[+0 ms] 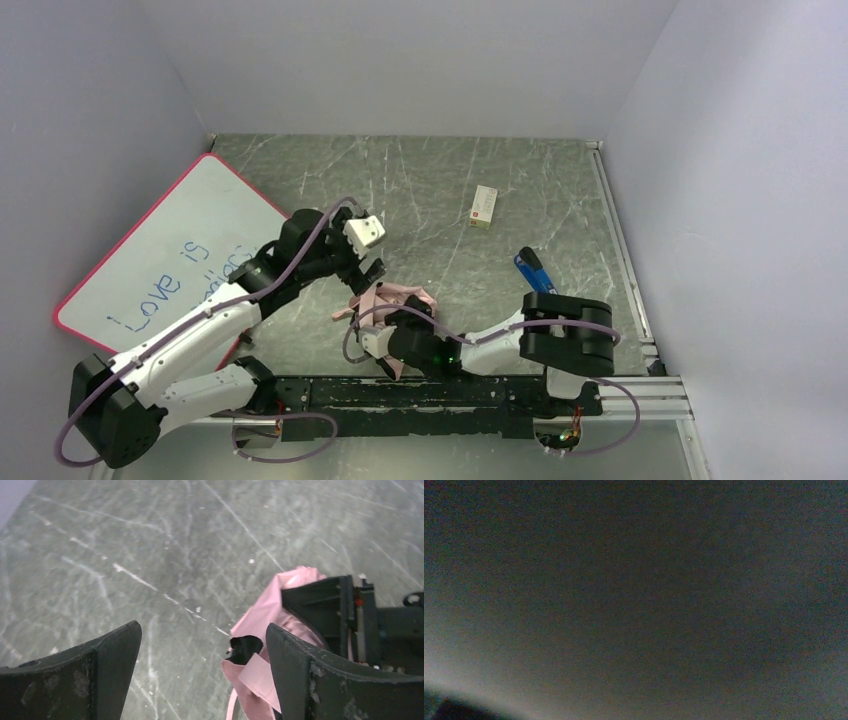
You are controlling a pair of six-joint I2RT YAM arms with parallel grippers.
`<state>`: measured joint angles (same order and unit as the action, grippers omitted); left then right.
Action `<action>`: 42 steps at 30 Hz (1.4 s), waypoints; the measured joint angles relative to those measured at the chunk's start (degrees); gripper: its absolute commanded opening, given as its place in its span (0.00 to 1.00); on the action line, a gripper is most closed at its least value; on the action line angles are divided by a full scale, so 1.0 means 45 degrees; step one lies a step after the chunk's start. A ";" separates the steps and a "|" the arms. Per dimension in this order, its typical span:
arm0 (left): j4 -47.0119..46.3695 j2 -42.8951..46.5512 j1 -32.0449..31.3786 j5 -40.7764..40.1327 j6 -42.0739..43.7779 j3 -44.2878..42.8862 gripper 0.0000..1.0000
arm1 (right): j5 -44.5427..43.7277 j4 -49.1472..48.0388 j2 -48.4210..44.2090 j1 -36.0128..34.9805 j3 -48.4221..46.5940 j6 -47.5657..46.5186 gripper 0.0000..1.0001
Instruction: Put away the umbrella
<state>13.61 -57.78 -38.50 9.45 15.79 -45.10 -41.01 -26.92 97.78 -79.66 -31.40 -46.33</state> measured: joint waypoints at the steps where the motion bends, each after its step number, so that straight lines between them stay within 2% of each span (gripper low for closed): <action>1: 0.0087 -0.0107 0.0000 0.0413 0.0146 0.0000 0.97 | -0.0102 -0.0087 0.0039 -0.0053 0.0019 -0.0019 0.07; 5: 0.0529 -0.1146 0.0005 0.1685 0.0729 -0.0175 0.96 | -0.0355 -0.0296 0.0131 -0.0204 0.0083 -0.0083 0.07; 12: 0.2035 -0.3774 -0.0092 0.2458 0.1593 -0.1263 0.85 | -0.0442 -0.0544 0.0126 -0.0306 0.0296 -0.0107 0.06; 22: 0.3512 -0.4770 -0.1035 0.2472 0.2356 -0.1647 0.91 | -0.0418 -0.0758 0.0102 -0.0330 0.0413 -0.0199 0.06; 30: 0.4269 -0.5712 -0.1331 0.2497 0.3070 -0.1729 0.90 | -0.0267 -0.0763 -0.0044 -0.0355 0.0520 -0.0355 0.06; 36: 0.4265 -0.6256 -0.1413 0.2866 0.3410 -0.1729 0.83 | -0.0180 -0.0884 -0.0107 -0.0398 0.0641 -0.0515 0.06; 42: 0.4328 -0.7582 -0.1438 0.3385 0.3735 -0.1996 0.66 | -0.0160 -0.1161 -0.0136 -0.0452 0.0816 -0.0709 0.06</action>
<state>33.08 -91.90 -44.97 24.69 32.60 -54.08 -41.74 -32.14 97.17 -81.69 -27.73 -49.52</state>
